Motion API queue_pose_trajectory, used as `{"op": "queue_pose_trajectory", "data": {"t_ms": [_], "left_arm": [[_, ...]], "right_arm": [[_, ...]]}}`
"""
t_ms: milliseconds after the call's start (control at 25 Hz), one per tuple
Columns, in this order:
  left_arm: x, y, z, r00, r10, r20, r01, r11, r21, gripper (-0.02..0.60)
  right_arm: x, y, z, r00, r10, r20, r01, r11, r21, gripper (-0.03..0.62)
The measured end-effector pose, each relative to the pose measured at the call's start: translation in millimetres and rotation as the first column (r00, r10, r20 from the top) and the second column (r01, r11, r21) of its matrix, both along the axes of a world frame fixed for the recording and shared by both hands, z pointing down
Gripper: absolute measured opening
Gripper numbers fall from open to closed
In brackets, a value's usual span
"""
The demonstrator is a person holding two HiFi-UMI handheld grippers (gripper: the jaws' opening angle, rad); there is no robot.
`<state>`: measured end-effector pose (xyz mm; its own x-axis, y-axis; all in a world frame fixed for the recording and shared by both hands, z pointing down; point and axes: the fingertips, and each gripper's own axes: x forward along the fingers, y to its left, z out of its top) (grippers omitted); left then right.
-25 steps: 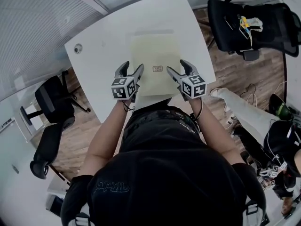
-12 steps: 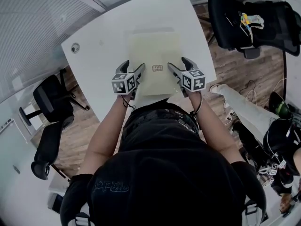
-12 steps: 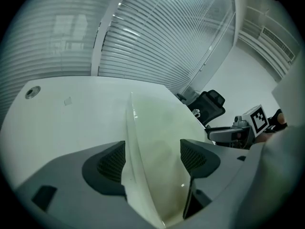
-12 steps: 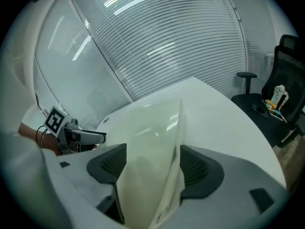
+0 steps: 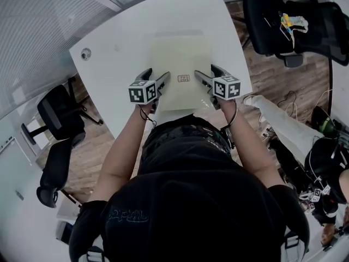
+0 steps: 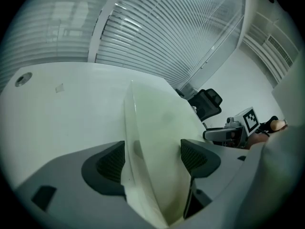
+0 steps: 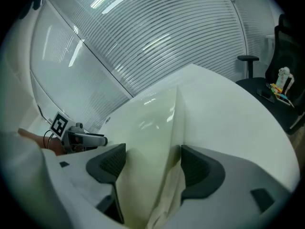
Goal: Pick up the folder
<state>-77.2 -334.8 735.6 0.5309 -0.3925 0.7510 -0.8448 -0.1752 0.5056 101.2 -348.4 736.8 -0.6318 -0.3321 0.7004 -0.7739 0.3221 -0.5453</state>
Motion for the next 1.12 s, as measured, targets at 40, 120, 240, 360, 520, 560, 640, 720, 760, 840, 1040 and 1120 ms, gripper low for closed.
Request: {"op": "queue_pose_trajectory", "data": {"t_ms": [40, 120, 240, 360, 520, 560, 640, 720, 760, 840, 1040, 1120], "left_arm": [[0.5, 0.4, 1.1, 1.0, 0.007, -0.015, -0.007, 1.0, -0.008, 0.368], [1.0, 0.4, 3.8, 0.999, 0.014, -0.049, -0.015, 0.999, -0.03, 0.37], [0.7, 0.3, 7.1, 0.997, 0.014, -0.075, -0.018, 0.998, -0.053, 0.385], [1.3, 0.4, 10.3, 0.995, 0.007, -0.101, -0.014, 0.997, -0.069, 0.394], [3.7, 1.9, 14.5, 0.992, 0.008, -0.127, -0.018, 0.997, -0.081, 0.399], [4.3, 2.0, 14.8, 0.991, 0.007, -0.131, -0.018, 0.996, -0.083, 0.399], [4.5, 1.4, 14.9, 0.991, 0.007, -0.134, -0.018, 0.996, -0.083, 0.399], [5.1, 0.3, 15.1, 0.991, 0.008, -0.137, -0.02, 0.996, -0.085, 0.399], [6.4, 0.3, 15.6, 0.99, 0.009, -0.142, -0.022, 0.996, -0.089, 0.399], [9.1, 1.0, 15.8, 0.988, 0.007, -0.157, -0.022, 0.995, -0.097, 0.387], [5.6, 1.5, 15.9, 0.989, 0.002, -0.148, -0.017, 0.995, -0.097, 0.382], [5.5, 1.2, 16.3, 0.988, 0.0, -0.151, -0.015, 0.995, -0.099, 0.383]], "right_arm": [[-0.2, 0.4, 0.9, 1.0, -0.001, 0.008, 0.001, 1.0, -0.008, 0.347], [-0.7, 0.5, 3.2, 1.0, -0.004, 0.026, 0.005, 1.0, -0.029, 0.351], [-2.0, 0.8, 7.7, 0.999, -0.004, 0.053, 0.008, 0.997, -0.071, 0.361], [-2.7, 0.6, 10.9, 0.997, -0.003, 0.075, 0.01, 0.995, -0.094, 0.368], [1.2, 3.2, 17.6, 0.997, 0.01, 0.078, 0.0, 0.993, -0.118, 0.38], [2.1, 3.5, 18.2, 0.997, 0.008, 0.075, 0.001, 0.993, -0.118, 0.381], [2.9, 2.6, 18.3, 0.997, 0.005, 0.072, 0.003, 0.994, -0.112, 0.382], [2.1, 1.7, 18.3, 0.997, 0.004, 0.076, 0.004, 0.994, -0.107, 0.382], [0.5, 1.4, 17.3, 0.996, 0.003, 0.086, 0.007, 0.994, -0.108, 0.38], [-0.3, 1.4, 16.5, 0.995, -0.004, 0.095, 0.015, 0.993, -0.118, 0.379], [1.1, 3.4, 19.8, 0.997, -0.014, 0.072, 0.024, 0.989, -0.146, 0.379], [1.4, 2.8, 20.5, 0.998, -0.012, 0.068, 0.021, 0.989, -0.146, 0.379]]}}
